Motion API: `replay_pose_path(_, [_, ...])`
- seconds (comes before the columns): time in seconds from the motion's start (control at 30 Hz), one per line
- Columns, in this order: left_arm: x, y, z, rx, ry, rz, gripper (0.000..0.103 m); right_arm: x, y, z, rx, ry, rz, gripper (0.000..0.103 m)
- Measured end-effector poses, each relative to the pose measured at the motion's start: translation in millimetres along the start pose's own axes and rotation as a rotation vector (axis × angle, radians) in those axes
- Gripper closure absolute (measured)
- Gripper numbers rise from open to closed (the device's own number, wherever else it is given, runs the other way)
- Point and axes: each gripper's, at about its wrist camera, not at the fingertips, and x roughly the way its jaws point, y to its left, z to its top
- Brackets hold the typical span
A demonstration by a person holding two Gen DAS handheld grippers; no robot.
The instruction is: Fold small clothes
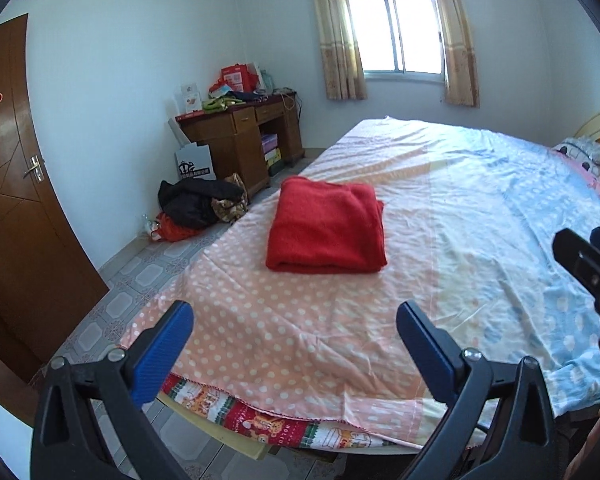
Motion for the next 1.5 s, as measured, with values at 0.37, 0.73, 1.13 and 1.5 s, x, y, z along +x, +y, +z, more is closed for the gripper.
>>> replay_pose_path(0.37, [-36.5,14.9,13.0,-0.032,-0.115,0.009,0.0,-34.4,18.6,11.5,-0.049,-0.107,-0.008,0.024])
replay_pose_path(0.73, [-54.1,11.3,16.5,-0.023,-0.173,0.006,0.0,-51.6,18.3,15.8,-0.031,-0.142,0.016,0.02])
replay_pose_path(1.13, [-53.7,1.9,13.0,-0.008,-0.161,-0.002,0.0,-46.2,9.6,13.9,0.036,-0.103,0.073,0.02])
replay_pose_path(1.5, [-51.9,-3.9,12.0,0.007,-0.15,-0.008,0.0,-41.6,3.0,11.4,0.054,-0.093,0.06,0.02])
